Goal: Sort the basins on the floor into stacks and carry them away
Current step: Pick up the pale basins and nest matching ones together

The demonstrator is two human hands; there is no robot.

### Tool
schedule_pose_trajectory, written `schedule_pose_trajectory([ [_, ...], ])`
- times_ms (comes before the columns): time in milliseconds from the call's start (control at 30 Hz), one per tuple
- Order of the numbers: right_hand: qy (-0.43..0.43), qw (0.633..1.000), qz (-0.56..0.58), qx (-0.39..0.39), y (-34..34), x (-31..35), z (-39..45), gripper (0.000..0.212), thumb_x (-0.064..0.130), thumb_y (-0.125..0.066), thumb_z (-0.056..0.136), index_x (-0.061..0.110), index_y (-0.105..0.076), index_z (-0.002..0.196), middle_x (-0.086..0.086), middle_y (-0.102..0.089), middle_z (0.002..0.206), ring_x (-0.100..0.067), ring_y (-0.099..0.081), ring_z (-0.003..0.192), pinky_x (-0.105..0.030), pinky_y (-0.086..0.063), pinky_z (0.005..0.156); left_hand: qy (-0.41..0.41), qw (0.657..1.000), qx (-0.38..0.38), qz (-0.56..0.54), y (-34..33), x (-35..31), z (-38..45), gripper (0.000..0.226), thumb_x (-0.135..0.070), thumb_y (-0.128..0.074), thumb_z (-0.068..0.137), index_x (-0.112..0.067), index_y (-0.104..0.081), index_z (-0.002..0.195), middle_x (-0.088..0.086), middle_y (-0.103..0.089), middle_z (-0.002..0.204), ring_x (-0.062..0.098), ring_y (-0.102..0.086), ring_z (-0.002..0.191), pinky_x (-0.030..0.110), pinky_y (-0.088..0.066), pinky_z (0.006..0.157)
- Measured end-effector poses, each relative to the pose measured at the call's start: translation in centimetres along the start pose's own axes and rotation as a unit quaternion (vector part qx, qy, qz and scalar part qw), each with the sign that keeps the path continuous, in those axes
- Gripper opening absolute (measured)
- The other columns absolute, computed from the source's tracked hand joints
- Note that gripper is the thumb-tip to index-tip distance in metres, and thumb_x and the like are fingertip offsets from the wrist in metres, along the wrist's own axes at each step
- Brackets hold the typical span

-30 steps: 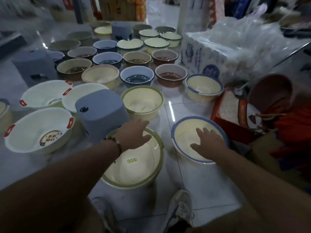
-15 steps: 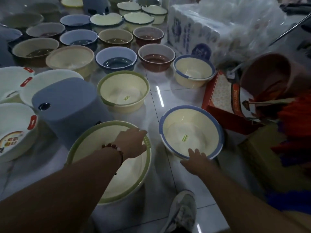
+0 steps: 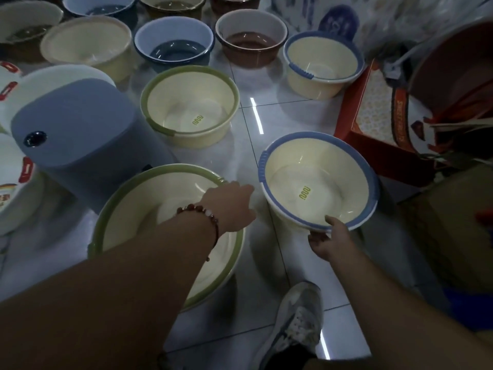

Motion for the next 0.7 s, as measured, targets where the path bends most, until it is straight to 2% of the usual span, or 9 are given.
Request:
schedule_pose_trajectory([
  [100,0.003,0.999,-0.024,-0.023,-0.5,0.8,-1.5,0.038,0.02,-0.068,0.086,0.012,-0.058,0.122,-0.005,-0.068,0.108,-0.019,-0.065,0.085,-0.028,-0.051,0.061,0.017,1.0,-0.003,-0.009,0.8,1.4,-0.5,0.059,-0.046,-0.051,0.094,-0.023,-0.037,0.146,0.005,-0.046,0.144,0.028,-0.047,0.13,0.044,-0.041,0.106],
  [200,0.005,0.999,-0.042,-0.021,-1.3,2.2,-4.1,0.024,0.019,-0.064,0.091,0.012,-0.06,0.113,-0.004,-0.063,0.088,-0.016,-0.058,0.073,-0.026,-0.046,0.057,0.03,0.999,-0.006,-0.019,1.7,2.7,-1.6,0.058,-0.046,-0.052,0.094,-0.025,-0.037,0.146,0.004,-0.046,0.146,0.028,-0.046,0.132,0.043,-0.04,0.106],
  [300,0.01,0.997,-0.067,-0.024,-1.4,3.8,-7.2,0.01,0.017,-0.063,0.091,0.008,-0.058,0.092,-0.002,-0.057,0.077,-0.014,-0.054,0.065,-0.025,-0.044,0.053,0.02,1.0,0.0,-0.017,2.1,3.8,-3.2,0.053,-0.043,-0.052,0.094,-0.026,-0.043,0.144,0.001,-0.048,0.146,0.024,-0.048,0.131,0.041,-0.041,0.107],
  [367,0.033,0.994,-0.107,-0.015,-1.6,5.1,-9.2,0.012,0.015,-0.062,0.091,0.009,-0.056,0.083,-0.002,-0.057,0.075,-0.013,-0.055,0.063,-0.024,-0.045,0.051,0.02,1.0,0.012,-0.018,2.7,4.9,-4.7,0.053,-0.041,-0.051,0.097,-0.025,-0.041,0.146,0.0,-0.044,0.149,0.022,-0.043,0.135,0.037,-0.035,0.111],
  [400,0.046,0.99,-0.133,-0.001,-2.0,5.5,-10.3,0.009,0.014,-0.061,0.09,0.01,-0.056,0.085,-0.002,-0.058,0.076,-0.013,-0.055,0.064,-0.023,-0.047,0.05,0.025,0.999,0.013,-0.02,3.1,5.6,-5.6,0.054,-0.041,-0.05,0.098,-0.024,-0.039,0.148,0.0,-0.041,0.152,0.022,-0.04,0.138,0.036,-0.031,0.112],
  [500,0.092,0.973,-0.208,0.046,-3.8,6.5,-13.9,0.007,0.011,-0.054,0.092,0.012,-0.051,0.086,-0.001,-0.051,0.07,-0.013,-0.049,0.059,-0.015,-0.042,0.037,0.055,0.998,0.012,-0.036,3.7,8.3,-8.3,0.06,-0.045,-0.049,0.098,-0.023,-0.033,0.151,-0.001,-0.033,0.157,0.02,-0.031,0.143,0.034,-0.023,0.117],
  [633,0.158,0.948,-0.268,0.067,-5.9,7.0,-19.0,0.014,0.007,-0.052,0.09,0.011,-0.047,0.077,-0.002,-0.045,0.064,-0.014,-0.044,0.055,-0.014,-0.038,0.033,0.105,0.988,-0.005,-0.111,4.0,12.4,-12.7,0.064,-0.048,-0.047,0.098,-0.02,-0.029,0.152,0.0,-0.031,0.158,0.02,-0.032,0.143,0.032,-0.024,0.115],
  [700,0.158,0.944,-0.28,0.075,-6.5,6.2,-20.5,0.015,0.006,-0.053,0.089,0.011,-0.046,0.077,-0.003,-0.043,0.064,-0.014,-0.043,0.054,-0.014,-0.039,0.033,0.133,0.979,-0.011,-0.154,3.7,14.6,-15.1,0.067,-0.052,-0.045,0.098,-0.019,-0.027,0.154,0.001,-0.031,0.158,0.021,-0.033,0.143,0.032,-0.026,0.114],
])
Point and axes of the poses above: each hand's wrist, its own z-axis towards the middle knuckle, its own y-axis out of the back of the hand, x = y × z, the point moved 7 cm from there along z, towards the middle knuckle
